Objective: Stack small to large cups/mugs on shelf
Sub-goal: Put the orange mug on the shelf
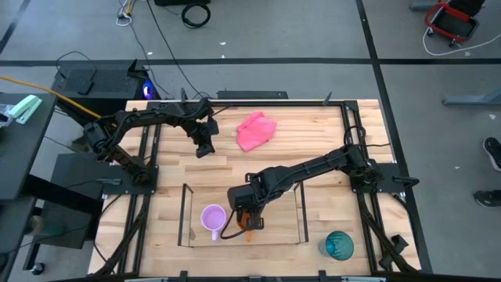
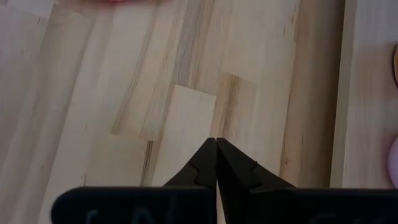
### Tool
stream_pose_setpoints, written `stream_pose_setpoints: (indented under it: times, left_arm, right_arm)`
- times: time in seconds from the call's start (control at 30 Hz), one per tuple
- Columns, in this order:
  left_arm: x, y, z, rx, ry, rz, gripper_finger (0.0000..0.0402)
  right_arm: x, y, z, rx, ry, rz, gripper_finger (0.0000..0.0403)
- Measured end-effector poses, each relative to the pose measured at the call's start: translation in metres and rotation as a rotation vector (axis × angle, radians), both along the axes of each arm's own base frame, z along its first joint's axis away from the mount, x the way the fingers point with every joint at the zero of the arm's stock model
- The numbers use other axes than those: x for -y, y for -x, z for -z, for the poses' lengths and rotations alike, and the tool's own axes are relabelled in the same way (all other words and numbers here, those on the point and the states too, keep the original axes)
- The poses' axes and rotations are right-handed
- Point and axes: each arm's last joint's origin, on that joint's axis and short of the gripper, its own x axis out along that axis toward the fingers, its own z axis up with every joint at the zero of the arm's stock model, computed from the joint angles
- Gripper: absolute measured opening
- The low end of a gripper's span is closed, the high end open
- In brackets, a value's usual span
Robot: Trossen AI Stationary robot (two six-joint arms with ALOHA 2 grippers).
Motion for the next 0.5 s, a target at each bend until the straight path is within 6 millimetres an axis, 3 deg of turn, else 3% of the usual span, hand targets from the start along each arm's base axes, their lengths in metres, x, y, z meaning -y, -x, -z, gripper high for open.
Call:
stream_pose_setpoints:
  times: [0.27, 0.5]
  left_arm:
    - [0.0000, 0.0000, 0.0000, 0.000, 0.000, 0.000, 0.0026]
    - [0.0000, 0.0000, 0.0000, 0.000, 0.000, 0.000, 0.0013]
  right_arm:
    - [0.0000, 0.0001, 0.0000, -0.001, 0.000, 0.000, 0.0052]
    - [0.0001, 0.0002, 0.0000, -0.002, 0.000, 0.000, 0.0089]
